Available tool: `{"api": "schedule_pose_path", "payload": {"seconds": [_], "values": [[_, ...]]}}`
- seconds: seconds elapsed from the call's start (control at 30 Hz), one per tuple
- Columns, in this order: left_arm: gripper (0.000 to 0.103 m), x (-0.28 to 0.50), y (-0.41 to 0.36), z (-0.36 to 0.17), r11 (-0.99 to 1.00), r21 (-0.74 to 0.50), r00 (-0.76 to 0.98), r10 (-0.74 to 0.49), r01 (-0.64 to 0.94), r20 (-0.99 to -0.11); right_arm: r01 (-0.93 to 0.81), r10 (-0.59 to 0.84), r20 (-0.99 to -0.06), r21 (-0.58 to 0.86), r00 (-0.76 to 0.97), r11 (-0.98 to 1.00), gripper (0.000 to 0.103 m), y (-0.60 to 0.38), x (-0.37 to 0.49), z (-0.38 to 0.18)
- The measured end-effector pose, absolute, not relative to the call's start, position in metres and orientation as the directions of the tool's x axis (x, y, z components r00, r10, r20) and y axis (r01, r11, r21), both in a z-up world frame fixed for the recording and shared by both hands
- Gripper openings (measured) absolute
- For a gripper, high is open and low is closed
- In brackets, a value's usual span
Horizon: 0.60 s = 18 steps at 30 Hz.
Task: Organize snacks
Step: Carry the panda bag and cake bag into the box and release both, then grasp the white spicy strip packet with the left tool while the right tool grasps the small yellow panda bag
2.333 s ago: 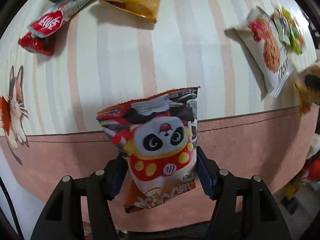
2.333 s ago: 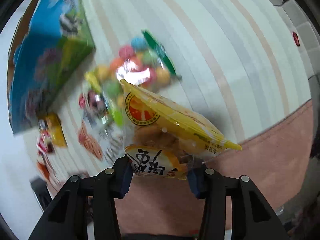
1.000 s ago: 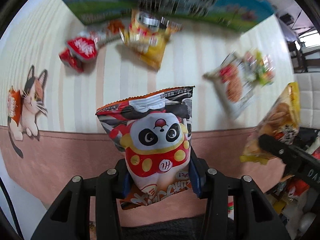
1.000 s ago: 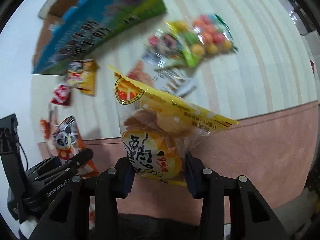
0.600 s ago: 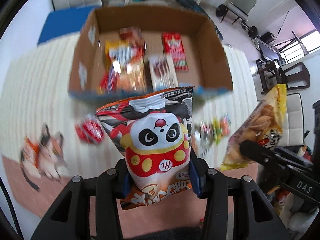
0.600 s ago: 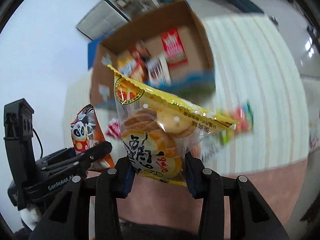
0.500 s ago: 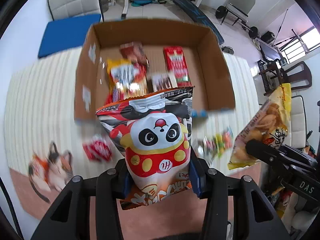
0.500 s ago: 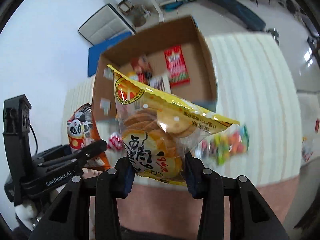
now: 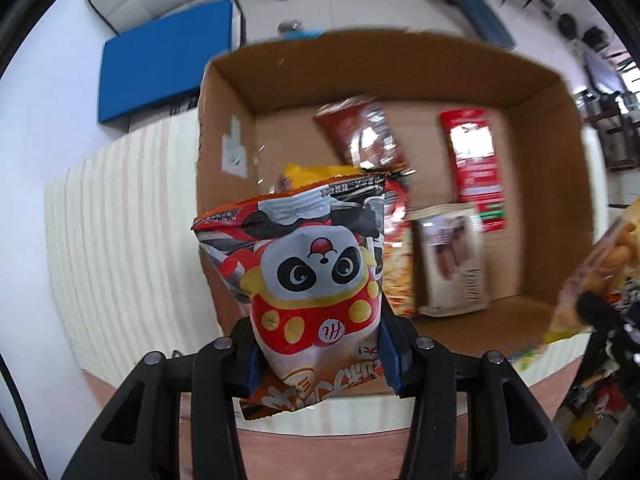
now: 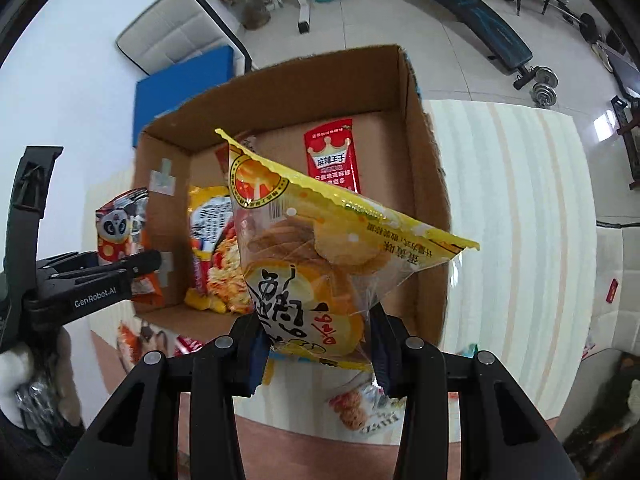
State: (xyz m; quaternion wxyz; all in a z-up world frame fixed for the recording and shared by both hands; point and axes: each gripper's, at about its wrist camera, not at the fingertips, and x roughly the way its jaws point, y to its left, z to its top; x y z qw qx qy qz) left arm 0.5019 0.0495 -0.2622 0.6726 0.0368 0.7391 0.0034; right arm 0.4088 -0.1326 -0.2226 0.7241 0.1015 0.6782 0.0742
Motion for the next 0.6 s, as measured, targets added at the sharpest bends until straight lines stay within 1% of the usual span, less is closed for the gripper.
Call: {"api": "schedule_pose_path", "payload": {"seconds": [0.17,0.23,0.27,0.3,0.33,0.37,0.47,0.5,0.53,0.6], "values": [[0.045,0.502,0.059,-0.294,0.993,0.097,-0.178,0.106,0.063,-0.978,0.01,0.229,-0.973,0.229,0.0,0.973,0.046,-0.121,0.425,-0.247],[0.047,0.502,0.061,-0.305,0.994,0.098,-0.209,0.108,0.057,-0.972,0.008,0.224,-0.973,0.224,-0.051,0.975,0.049,-0.119,0.426,-0.26],[0.057,0.501,0.063,-0.309,0.993,0.104,-0.216,0.111,0.047,-0.97,0.008,0.197,-0.978,0.197,-0.067,0.98,0.065,-0.118,0.427,-0.266],[0.068,0.5,0.064,-0.312,0.993,0.114,-0.219,0.121,0.042,-0.968,-0.004,0.17,-0.983,0.171,-0.062,0.985,0.086,-0.117,0.428,-0.268],[0.072,0.5,0.066,-0.312,0.994,0.105,-0.211,0.109,0.031,-0.971,-0.019,0.15,-0.987,0.151,-0.055,0.988,0.09,-0.115,0.428,-0.271],[0.074,0.499,0.066,-0.312,0.996,0.09,-0.205,0.093,0.022,-0.974,-0.02,0.151,-0.987,0.153,-0.056,0.988,0.09,-0.114,0.429,-0.272],[0.075,0.497,0.066,-0.311,0.998,0.064,-0.189,0.065,0.012,-0.98,-0.002,0.184,-0.98,0.185,-0.068,0.983,0.09,-0.115,0.429,-0.276],[0.08,0.496,0.066,-0.311,0.998,0.06,-0.191,0.061,0.014,-0.98,0.004,0.187,-0.98,0.187,-0.064,0.982,0.09,-0.116,0.429,-0.276],[0.084,0.495,0.067,-0.309,0.998,0.061,-0.188,0.061,0.006,-0.98,0.006,0.186,-0.981,0.186,-0.062,0.982,0.09,-0.116,0.43,-0.276],[0.085,0.494,0.065,-0.305,0.999,0.033,-0.18,0.033,0.0,-0.983,0.016,0.197,-0.979,0.196,-0.058,0.98,0.09,-0.116,0.429,-0.274]]}}
